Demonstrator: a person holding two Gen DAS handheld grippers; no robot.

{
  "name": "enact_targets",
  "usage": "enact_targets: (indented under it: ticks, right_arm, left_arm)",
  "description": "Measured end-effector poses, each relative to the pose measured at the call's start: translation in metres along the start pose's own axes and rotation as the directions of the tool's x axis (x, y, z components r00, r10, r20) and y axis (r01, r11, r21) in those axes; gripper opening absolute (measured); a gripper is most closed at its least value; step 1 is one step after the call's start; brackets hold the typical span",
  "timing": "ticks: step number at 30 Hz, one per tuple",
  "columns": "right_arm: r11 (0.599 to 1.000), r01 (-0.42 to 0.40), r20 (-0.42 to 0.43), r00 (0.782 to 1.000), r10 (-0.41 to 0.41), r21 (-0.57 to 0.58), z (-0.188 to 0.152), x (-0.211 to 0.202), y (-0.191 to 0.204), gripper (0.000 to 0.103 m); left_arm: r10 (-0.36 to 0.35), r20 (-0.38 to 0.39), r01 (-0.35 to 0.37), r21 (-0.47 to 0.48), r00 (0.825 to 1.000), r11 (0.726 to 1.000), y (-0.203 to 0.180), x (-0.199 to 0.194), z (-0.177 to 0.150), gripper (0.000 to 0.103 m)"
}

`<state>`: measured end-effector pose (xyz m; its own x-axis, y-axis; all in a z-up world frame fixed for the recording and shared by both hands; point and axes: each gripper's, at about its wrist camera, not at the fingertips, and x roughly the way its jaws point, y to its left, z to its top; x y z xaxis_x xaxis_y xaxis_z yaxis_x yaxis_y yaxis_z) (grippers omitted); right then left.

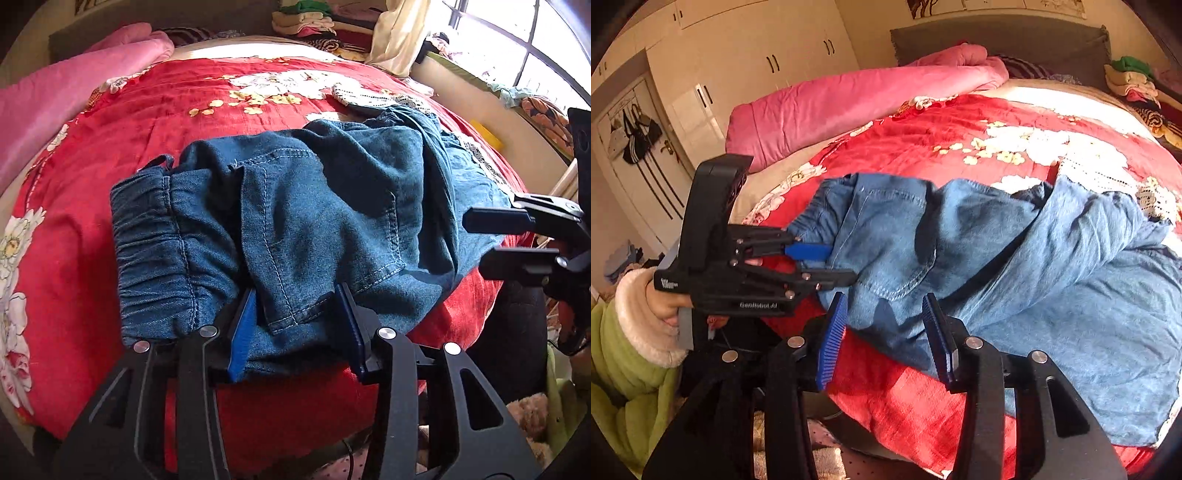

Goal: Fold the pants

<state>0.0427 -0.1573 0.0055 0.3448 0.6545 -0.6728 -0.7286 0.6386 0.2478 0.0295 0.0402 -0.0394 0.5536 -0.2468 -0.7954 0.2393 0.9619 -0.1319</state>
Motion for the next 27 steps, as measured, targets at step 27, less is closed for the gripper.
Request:
enact_targets:
  ticks: [27]
  right_arm:
    - [0.919, 0.364, -0.133, 0.929, -0.345, 0.154, 0.135, 0.036, -0.155, 0.059]
  left_arm:
    - [-0.365, 0.051, 0.363, 0.051, 0.929, 0.930, -0.093, 0.026, 0.069, 0.047]
